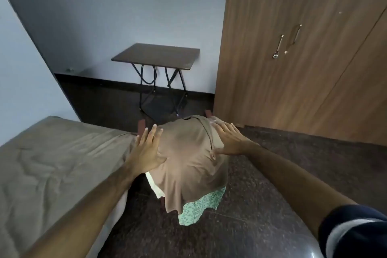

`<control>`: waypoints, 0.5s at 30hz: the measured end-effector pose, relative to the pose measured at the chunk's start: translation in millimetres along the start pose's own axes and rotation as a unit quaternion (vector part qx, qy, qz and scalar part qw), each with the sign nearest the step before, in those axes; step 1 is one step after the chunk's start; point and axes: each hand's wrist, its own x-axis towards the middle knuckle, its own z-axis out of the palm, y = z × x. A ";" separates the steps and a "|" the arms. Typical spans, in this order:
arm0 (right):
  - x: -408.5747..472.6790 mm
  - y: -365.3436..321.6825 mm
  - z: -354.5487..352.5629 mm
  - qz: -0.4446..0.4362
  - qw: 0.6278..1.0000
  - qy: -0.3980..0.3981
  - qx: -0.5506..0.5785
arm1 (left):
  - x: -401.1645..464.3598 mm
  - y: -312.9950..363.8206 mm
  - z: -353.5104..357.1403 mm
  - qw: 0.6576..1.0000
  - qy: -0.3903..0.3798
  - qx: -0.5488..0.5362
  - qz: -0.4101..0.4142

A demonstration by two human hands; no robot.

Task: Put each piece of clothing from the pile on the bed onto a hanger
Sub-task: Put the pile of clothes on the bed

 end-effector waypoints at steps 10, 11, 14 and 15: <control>143.9 141.9 52.3 -0.128 0.970 -0.191 0.078 | 91.5 -17.9 70.2 0.985 -0.158 -0.045 -0.056; 154.1 150.6 58.6 -0.143 0.965 -0.204 0.088 | 94.0 -19.8 72.6 0.982 -0.165 -0.059 -0.069; 177.7 169.4 66.0 -0.184 0.939 -0.249 0.151 | 107.2 -27.2 76.7 0.979 -0.170 -0.063 -0.096; 183.0 173.9 67.0 -0.195 0.927 -0.267 0.178 | 110.6 -30.0 78.5 0.978 -0.170 -0.065 -0.107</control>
